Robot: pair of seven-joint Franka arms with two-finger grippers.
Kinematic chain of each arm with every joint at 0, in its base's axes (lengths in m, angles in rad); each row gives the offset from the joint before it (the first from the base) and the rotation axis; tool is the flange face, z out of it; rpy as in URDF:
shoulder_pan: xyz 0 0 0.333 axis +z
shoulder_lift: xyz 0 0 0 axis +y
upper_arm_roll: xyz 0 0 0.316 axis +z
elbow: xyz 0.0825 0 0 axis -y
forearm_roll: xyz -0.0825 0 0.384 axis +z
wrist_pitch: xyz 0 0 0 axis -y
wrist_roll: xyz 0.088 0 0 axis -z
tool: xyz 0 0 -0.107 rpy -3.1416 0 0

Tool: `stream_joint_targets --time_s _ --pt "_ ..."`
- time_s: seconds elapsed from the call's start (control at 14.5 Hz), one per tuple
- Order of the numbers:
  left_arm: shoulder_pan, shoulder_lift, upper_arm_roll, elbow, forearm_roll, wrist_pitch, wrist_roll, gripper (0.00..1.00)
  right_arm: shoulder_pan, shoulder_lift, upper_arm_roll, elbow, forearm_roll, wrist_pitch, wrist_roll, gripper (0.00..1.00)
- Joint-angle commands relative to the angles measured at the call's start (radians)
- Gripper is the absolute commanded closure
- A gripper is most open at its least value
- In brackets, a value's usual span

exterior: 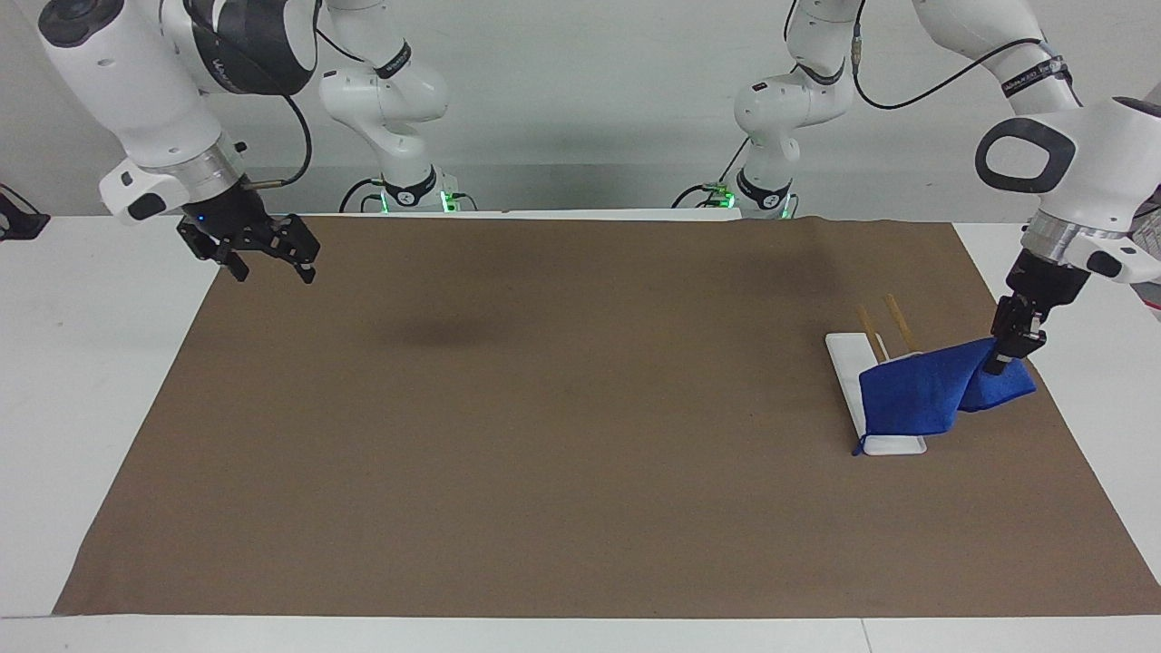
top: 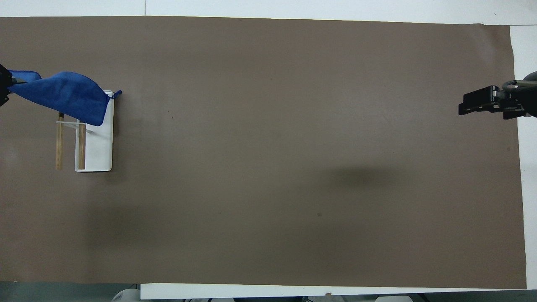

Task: Right arm passes towel to left arm to hang
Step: 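Lower the towel onto the rods and open the left gripper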

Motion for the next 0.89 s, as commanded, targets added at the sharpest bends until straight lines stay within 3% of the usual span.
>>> stream_joint_targets --time_s 0.0,0.28,0.69,0.76,0.83 --pt "0.017 -0.073 -0.002 -0.092 0.025 -0.01 -0.027 0.97 0.004 -0.023 -0.003 -0.028 -0.02 0.009 -0.009 0.01" --pt "0.018 -0.101 -0.002 -0.121 0.063 -0.096 -0.024 0.96 -0.005 -0.023 -0.003 -0.027 -0.02 0.006 -0.016 0.01" --pt "0.018 -0.119 -0.002 -0.156 0.096 -0.102 -0.015 0.92 -0.005 -0.023 -0.003 -0.027 -0.02 0.015 -0.018 0.01" --pt "0.02 -0.119 -0.002 -0.15 0.097 -0.105 -0.018 0.83 -0.005 -0.023 -0.003 -0.028 -0.02 0.015 -0.019 0.01" --pt "0.029 -0.116 -0.002 -0.144 0.097 -0.111 -0.018 0.44 -0.005 -0.023 -0.003 -0.027 -0.02 0.015 -0.019 0.01"
